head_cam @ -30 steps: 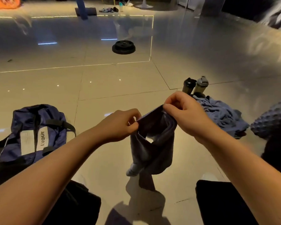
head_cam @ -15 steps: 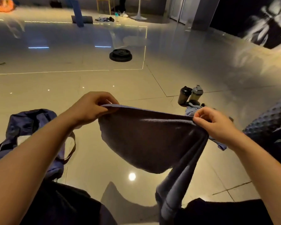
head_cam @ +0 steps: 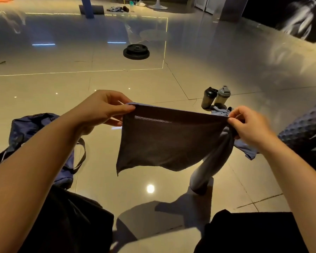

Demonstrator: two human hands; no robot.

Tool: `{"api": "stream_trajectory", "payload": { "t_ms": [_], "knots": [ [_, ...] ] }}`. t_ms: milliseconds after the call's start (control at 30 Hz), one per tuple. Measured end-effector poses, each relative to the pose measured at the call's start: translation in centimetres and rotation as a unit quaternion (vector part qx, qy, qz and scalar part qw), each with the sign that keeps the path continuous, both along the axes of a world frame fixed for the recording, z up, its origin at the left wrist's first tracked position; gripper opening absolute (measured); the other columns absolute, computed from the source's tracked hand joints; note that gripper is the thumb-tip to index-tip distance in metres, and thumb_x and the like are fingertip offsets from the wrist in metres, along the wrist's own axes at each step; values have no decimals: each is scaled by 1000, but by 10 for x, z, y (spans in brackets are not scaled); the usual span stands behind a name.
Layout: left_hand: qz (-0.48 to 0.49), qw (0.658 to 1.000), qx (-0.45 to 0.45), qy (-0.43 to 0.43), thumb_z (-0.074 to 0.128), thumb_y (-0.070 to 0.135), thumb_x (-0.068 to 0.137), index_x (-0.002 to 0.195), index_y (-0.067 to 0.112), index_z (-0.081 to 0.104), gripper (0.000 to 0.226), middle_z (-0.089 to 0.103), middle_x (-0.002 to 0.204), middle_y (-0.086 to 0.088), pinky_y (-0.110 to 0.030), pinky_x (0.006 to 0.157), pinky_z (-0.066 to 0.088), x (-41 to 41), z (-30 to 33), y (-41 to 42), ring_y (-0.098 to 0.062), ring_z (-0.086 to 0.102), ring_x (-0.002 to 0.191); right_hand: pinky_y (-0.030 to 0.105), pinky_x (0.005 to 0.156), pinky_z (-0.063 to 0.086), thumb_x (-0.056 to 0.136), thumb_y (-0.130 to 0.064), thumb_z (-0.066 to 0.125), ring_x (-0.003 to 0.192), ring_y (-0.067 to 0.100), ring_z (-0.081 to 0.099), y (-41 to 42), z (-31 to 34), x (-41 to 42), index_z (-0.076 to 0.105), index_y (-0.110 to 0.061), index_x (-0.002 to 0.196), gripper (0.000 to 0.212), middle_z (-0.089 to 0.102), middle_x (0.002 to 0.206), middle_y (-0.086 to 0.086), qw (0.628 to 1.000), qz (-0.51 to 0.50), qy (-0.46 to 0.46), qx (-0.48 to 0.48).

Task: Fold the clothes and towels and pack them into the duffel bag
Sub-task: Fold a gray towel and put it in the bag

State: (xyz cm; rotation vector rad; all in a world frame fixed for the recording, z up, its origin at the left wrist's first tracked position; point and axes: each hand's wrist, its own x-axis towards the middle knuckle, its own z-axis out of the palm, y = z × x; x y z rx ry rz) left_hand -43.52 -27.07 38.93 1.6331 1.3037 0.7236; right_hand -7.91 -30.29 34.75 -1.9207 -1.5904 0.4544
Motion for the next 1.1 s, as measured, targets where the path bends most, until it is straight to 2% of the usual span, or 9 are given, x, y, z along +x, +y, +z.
{"api": "stream_trajectory", "payload": {
  "t_ms": [100,200,367,500,567,667,800,900,1100],
  "knots": [
    [42,999,20,-14,57,17,92,91,20,65,9,70,91,-3,-23,65,50,3,-1,0,-12,67,83,32,67,54,95,-21,56,80,14,57,-2,-1,2,58,-20,102,7,59,87,-2,1000,14,-22,0],
    [72,995,45,-50,56,17,93,92,23,65,11,69,90,1,-16,61,50,1,3,0,-4,68,77,22,58,37,96,-25,55,80,14,51,-3,-2,0,60,-22,103,9,59,90,-1,992,41,-119,-4],
    [-47,997,25,-48,59,25,83,95,20,68,16,73,90,-1,-23,67,58,2,8,-8,-17,70,88,30,57,36,99,-22,49,75,24,51,-1,-5,2,61,-14,103,15,64,93,12,980,-50,-190,11],
    [-196,980,-20,-15,62,29,78,93,19,70,20,72,92,0,-28,76,58,25,1,-31,-17,70,88,29,47,55,101,-15,45,73,27,62,1,0,-6,54,-14,102,10,58,91,13,986,-107,124,-31],
    [-273,961,-31,34,66,23,86,95,20,71,11,72,92,4,-27,82,56,45,-19,-48,-11,68,87,32,60,60,101,-14,46,85,28,65,2,6,-13,56,-14,100,10,60,98,15,962,-101,251,-33],
    [-365,928,-66,49,63,10,92,109,13,70,18,72,102,-4,-15,85,48,77,-54,-78,-8,66,88,27,61,59,101,-17,47,85,22,66,1,16,-21,58,-17,95,12,64,99,10,941,-65,331,-9],
    [-461,874,-115,103,60,14,95,130,18,58,35,67,119,-5,-3,76,42,96,-72,-99,-5,64,91,26,64,54,100,-22,50,89,20,66,1,24,-25,61,-25,97,12,66,100,5,939,-16,343,8],
    [-406,906,-56,107,59,17,95,123,21,63,28,68,113,3,-2,73,41,95,-69,-88,14,56,79,21,62,53,99,-20,49,84,12,63,0,24,-30,61,-24,98,12,64,91,-3,948,-23,316,20],
    [-206,976,20,73,60,26,93,94,37,65,12,69,88,14,-15,76,50,86,-59,-60,0,65,81,21,59,54,99,-17,51,78,13,60,-5,22,-45,62,-22,97,12,63,86,-3,970,4,244,5]
  ]
}}
